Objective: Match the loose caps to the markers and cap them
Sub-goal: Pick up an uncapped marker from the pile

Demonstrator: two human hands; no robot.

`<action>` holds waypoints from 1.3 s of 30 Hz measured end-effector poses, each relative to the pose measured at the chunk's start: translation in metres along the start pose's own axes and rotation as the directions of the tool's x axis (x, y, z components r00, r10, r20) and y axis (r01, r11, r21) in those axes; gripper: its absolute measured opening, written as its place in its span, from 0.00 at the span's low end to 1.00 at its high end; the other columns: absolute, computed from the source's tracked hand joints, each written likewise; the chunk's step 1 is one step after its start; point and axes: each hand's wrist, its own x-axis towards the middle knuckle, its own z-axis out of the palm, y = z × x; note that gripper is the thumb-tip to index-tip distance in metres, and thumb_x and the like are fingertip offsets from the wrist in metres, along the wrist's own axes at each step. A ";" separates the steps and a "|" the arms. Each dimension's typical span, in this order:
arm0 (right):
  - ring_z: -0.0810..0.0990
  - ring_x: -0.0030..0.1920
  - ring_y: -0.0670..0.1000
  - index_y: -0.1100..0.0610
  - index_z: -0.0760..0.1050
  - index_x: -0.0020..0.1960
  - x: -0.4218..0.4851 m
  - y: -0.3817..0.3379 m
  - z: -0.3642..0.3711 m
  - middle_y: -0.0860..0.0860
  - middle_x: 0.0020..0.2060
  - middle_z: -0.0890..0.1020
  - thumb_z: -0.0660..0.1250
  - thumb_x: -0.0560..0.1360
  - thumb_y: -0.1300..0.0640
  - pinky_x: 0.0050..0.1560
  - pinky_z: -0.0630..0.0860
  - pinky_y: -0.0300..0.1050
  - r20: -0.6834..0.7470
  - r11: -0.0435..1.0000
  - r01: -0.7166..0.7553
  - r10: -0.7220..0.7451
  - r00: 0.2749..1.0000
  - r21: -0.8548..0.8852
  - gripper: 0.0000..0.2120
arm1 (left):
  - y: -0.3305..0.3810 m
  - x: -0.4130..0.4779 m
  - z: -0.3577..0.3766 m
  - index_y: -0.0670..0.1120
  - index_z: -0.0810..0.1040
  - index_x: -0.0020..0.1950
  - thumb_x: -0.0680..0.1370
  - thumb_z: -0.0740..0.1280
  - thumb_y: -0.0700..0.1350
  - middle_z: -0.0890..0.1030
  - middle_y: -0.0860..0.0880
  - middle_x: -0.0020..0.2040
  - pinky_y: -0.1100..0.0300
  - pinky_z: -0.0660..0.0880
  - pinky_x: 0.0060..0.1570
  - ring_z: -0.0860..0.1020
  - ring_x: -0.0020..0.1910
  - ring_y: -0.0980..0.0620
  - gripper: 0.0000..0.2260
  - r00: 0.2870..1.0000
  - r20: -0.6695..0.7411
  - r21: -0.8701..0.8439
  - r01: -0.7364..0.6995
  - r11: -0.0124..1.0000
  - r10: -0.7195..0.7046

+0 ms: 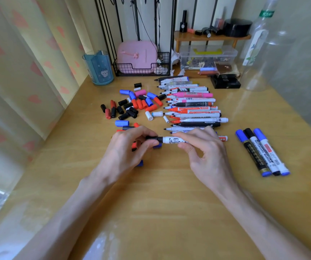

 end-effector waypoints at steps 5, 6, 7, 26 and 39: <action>0.74 0.44 0.55 0.53 0.86 0.59 -0.002 -0.002 -0.001 0.45 0.45 0.84 0.74 0.76 0.69 0.49 0.73 0.45 0.004 1.000 -0.010 0.010 1.000 0.001 0.16 | 0.001 -0.001 0.000 0.47 0.84 0.52 0.79 0.71 0.48 0.83 0.63 0.41 0.53 0.80 0.43 0.83 0.39 0.56 0.06 1.000 -0.014 0.013 -0.008 1.000 0.008; 0.74 0.44 0.54 0.53 0.86 0.59 -0.003 -0.001 -0.001 0.44 0.45 0.85 0.74 0.76 0.68 0.50 0.73 0.45 0.017 1.000 -0.018 0.018 1.000 0.009 0.15 | 0.001 -0.001 0.000 0.47 0.84 0.53 0.80 0.71 0.49 0.83 0.61 0.41 0.53 0.80 0.43 0.83 0.38 0.55 0.07 1.000 -0.002 0.026 -0.007 1.000 0.007; 0.74 0.44 0.53 0.53 0.86 0.59 -0.003 0.000 -0.001 0.44 0.46 0.85 0.73 0.77 0.67 0.50 0.73 0.44 0.032 0.999 -0.030 0.029 0.999 0.016 0.14 | 0.001 -0.001 0.000 0.48 0.84 0.53 0.80 0.71 0.49 0.83 0.61 0.41 0.53 0.79 0.43 0.82 0.38 0.54 0.07 1.000 0.020 0.039 -0.010 0.999 0.009; 0.73 0.46 0.54 0.56 0.86 0.58 0.003 -0.001 0.002 0.47 0.45 0.84 0.71 0.71 0.78 0.51 0.72 0.32 -0.063 0.998 0.010 -0.014 0.998 -0.062 0.23 | -0.009 0.001 -0.013 0.50 0.84 0.52 0.82 0.71 0.44 0.82 0.59 0.37 0.64 0.76 0.43 0.82 0.39 0.56 0.02 0.990 0.087 0.121 0.101 0.988 -0.112; 0.78 0.51 0.54 0.52 0.84 0.62 0.005 0.014 -0.005 0.44 0.48 0.83 0.72 0.79 0.62 0.54 0.76 0.51 -0.088 0.992 -0.123 0.119 0.989 -0.032 0.13 | -0.027 -0.003 -0.007 0.54 0.84 0.57 0.78 0.72 0.56 0.80 0.58 0.56 0.56 0.75 0.58 0.77 0.56 0.52 0.10 0.989 0.150 0.267 -0.045 0.963 0.005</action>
